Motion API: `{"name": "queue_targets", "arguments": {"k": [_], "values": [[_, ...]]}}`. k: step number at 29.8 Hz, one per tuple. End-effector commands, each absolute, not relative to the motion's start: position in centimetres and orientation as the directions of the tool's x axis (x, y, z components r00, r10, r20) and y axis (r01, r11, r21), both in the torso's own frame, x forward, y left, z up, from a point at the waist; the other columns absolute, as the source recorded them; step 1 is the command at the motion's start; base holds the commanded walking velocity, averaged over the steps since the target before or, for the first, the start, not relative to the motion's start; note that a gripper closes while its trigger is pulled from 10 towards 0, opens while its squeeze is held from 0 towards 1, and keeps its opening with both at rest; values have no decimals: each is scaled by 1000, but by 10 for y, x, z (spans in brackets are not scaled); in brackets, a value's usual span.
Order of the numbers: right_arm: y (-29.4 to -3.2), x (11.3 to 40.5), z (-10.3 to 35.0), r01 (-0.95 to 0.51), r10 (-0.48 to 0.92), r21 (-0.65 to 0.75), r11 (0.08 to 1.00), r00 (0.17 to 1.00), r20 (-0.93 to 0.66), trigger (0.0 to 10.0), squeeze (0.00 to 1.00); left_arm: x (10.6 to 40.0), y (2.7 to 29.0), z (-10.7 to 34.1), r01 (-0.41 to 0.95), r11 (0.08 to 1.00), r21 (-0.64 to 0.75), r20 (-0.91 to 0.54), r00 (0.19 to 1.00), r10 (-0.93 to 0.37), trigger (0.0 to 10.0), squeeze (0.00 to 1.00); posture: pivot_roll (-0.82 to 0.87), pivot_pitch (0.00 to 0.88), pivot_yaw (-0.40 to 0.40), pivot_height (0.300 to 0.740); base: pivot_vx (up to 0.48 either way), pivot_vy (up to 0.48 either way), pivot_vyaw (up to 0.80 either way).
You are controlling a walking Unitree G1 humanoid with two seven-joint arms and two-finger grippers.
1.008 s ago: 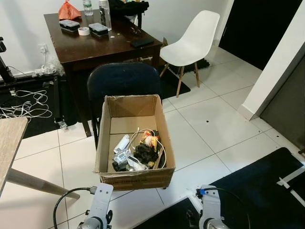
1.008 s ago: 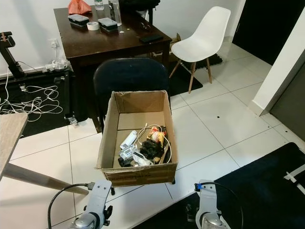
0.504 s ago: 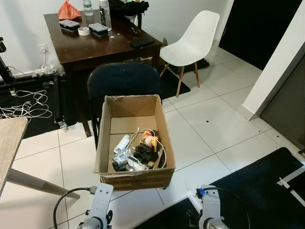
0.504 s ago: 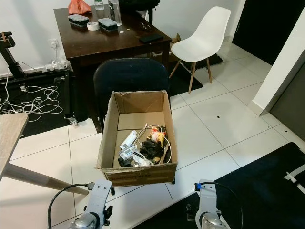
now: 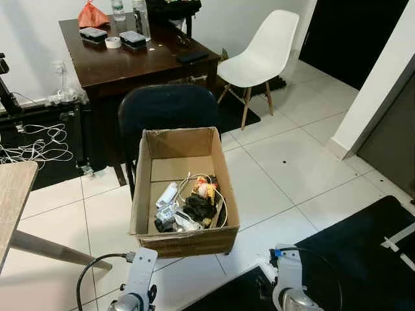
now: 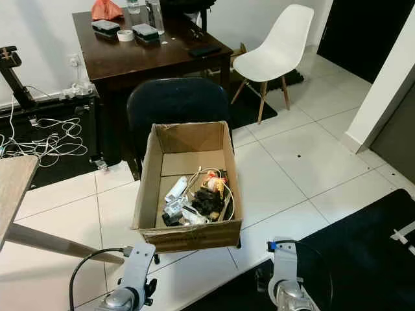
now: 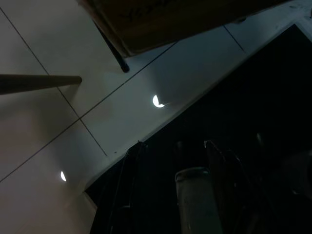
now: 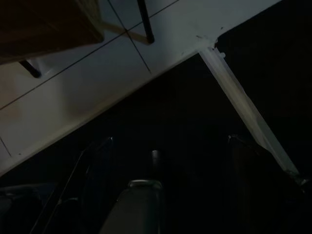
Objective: Picking trash to rubbish bin
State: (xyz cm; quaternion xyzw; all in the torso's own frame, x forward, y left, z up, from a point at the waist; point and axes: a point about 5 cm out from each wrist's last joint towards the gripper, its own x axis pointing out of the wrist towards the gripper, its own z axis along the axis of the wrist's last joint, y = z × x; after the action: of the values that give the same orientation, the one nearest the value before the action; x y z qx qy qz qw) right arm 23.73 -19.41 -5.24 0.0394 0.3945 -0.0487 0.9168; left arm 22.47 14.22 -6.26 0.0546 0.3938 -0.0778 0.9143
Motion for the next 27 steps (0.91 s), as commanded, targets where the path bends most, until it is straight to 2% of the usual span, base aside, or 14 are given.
{"name": "queue_targets", "arguments": {"k": [1,11,27], "values": [[-192,239,-52,124,-55,42,991,685,-727,10000,0,220,142,-66,179,983,29,-746,659,-98,10000,0,16,104,34,740,0,0,0],[-187,244,-49,88,-33,43,995,710,-703,10000,0,224,145,-63,104,995,-5,-721,689,-76,10000,0,12,131,34,740,0,0,0],[-206,241,-47,121,-63,39,992,733,-678,10000,0,219,142,-66,140,990,3,-736,671,-93,10000,0,12,175,55,740,0,0,0]]}}
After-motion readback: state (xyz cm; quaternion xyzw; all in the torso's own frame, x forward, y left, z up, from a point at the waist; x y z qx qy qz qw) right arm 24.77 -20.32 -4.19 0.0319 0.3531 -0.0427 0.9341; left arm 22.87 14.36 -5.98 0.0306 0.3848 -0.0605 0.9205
